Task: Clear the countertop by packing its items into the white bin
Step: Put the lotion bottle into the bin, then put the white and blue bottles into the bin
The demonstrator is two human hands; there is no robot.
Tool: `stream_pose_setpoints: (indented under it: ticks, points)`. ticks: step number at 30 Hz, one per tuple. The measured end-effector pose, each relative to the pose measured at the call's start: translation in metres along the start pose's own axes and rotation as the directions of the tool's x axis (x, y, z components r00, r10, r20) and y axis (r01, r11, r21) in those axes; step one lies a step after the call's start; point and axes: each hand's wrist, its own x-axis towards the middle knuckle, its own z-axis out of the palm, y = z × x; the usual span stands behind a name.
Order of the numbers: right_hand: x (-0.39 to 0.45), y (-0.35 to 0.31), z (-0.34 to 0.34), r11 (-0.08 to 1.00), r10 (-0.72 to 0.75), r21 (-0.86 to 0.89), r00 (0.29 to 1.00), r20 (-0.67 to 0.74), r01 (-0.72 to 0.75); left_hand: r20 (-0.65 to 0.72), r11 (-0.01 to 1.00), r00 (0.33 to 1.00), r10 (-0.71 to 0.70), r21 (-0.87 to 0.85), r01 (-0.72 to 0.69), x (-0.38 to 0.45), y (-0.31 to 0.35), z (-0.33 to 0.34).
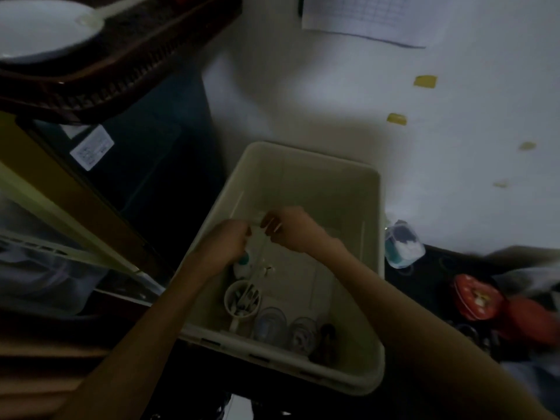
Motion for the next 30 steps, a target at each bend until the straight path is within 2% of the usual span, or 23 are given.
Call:
stream_pose_setpoints:
  ticks: [2, 4, 5, 7, 10, 15, 18, 21, 25, 28, 30]
  points:
    - [-0.041, 0.004, -0.030, 0.996, -0.030, 0.084, 0.988, -0.150, 0.043, -0.145, 0.988, 0.983, 0.116, -0.082, -0.128, -0.014, 0.015, -0.007]
    - [-0.089, 0.014, -0.057, 0.986, -0.012, 0.156, 0.959, -0.283, 0.058, -0.330, 0.934, 0.909, 0.255, -0.157, -0.320, -0.035, 0.040, -0.011]
    - [-0.114, 0.022, -0.069, 0.979, 0.021, 0.198, 0.940, -0.340, 0.049, -0.384, 0.896, 0.869, 0.312, -0.186, -0.404, -0.046, 0.054, -0.011]
    - [-0.163, 0.046, -0.083, 0.956, 0.119, 0.294, 0.894, -0.431, 0.014, -0.404, 0.809, 0.818, 0.410, -0.254, -0.531, -0.066, 0.089, -0.007]
    - [-0.231, 0.091, -0.088, 0.910, 0.300, 0.408, 0.804, -0.514, -0.079, -0.339, 0.676, 0.758, 0.557, -0.345, -0.651, -0.089, 0.142, 0.011]
    - [-0.330, 0.143, -0.066, 0.818, 0.527, 0.526, 0.673, -0.519, -0.235, -0.204, 0.592, 0.690, 0.694, -0.383, -0.709, -0.110, 0.223, 0.065]
    - [-0.379, 0.162, -0.049, 0.769, 0.613, 0.558, 0.606, -0.507, -0.311, -0.087, 0.590, 0.652, 0.753, -0.347, -0.729, -0.114, 0.266, 0.105]
    - [-0.423, 0.184, -0.037, 0.730, 0.676, 0.565, 0.533, -0.509, -0.385, 0.005, 0.607, 0.641, 0.768, -0.329, -0.724, -0.113, 0.305, 0.149]
    - [-0.479, 0.219, -0.033, 0.693, 0.721, 0.595, 0.388, -0.574, -0.407, 0.135, 0.639, 0.632, 0.764, -0.305, -0.707, -0.116, 0.352, 0.210]
    - [-0.520, 0.249, -0.034, 0.700, 0.700, 0.542, 0.295, -0.651, -0.466, 0.150, 0.613, 0.600, 0.786, -0.322, -0.722, -0.126, 0.386, 0.256]
    - [-0.545, 0.269, -0.035, 0.678, 0.708, 0.522, 0.267, -0.654, -0.517, 0.134, 0.611, 0.611, 0.780, -0.377, -0.696, -0.136, 0.405, 0.285]
